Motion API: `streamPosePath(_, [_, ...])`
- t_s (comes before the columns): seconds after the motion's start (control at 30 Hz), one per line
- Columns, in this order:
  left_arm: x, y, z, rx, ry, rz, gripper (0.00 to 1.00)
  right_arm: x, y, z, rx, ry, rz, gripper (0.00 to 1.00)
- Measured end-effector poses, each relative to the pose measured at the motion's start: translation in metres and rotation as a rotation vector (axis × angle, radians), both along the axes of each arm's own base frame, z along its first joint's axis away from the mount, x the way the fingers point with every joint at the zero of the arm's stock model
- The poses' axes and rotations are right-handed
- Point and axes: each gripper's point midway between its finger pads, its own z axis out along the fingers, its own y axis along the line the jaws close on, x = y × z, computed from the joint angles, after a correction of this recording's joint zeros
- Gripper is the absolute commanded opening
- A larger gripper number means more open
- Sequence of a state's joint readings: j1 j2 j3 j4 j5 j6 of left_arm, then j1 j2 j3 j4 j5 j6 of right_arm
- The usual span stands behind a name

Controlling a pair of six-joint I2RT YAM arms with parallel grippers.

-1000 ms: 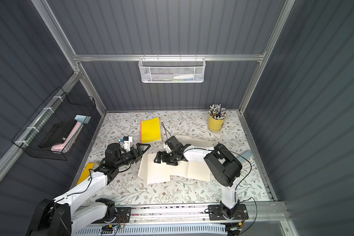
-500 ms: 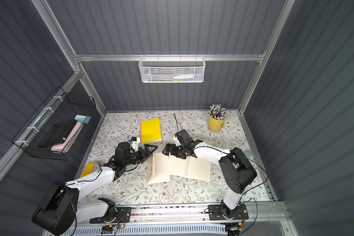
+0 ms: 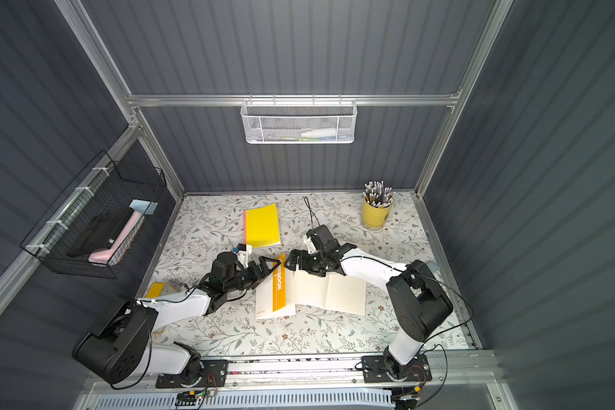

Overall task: Close the notebook
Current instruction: Close the notebook at the center of the board.

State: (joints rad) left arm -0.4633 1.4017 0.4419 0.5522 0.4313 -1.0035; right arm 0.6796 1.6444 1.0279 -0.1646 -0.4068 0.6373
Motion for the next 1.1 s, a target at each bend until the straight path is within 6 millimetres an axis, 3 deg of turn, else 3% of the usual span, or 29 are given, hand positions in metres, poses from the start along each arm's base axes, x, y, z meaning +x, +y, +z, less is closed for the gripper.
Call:
streamPosePath(0.23, [0.0,0.002,-0.013,0.013,0.013,0.011,0.99,-0.004,0.008,0.03,0.12,-0.045,0.008,0.99])
streamPosePath(0.6, [-0.001,-0.002,-0.024,0.021,0.027,0.0,0.99,-0.024,0.041,0.033,0.23,0.0,0.077,0.99])
streamPosePath(0.83, [-0.005,0.0,-0.03,0.04,0.043,-0.005,0.99,-0.036,0.042,-0.007,0.22,0.098,0.051,0.99])
streamPosePath(1.1, [-0.012,0.006,-0.037,0.087,0.077,-0.006,0.99,-0.039,0.046,-0.018,0.24,0.129,0.053,0.99])
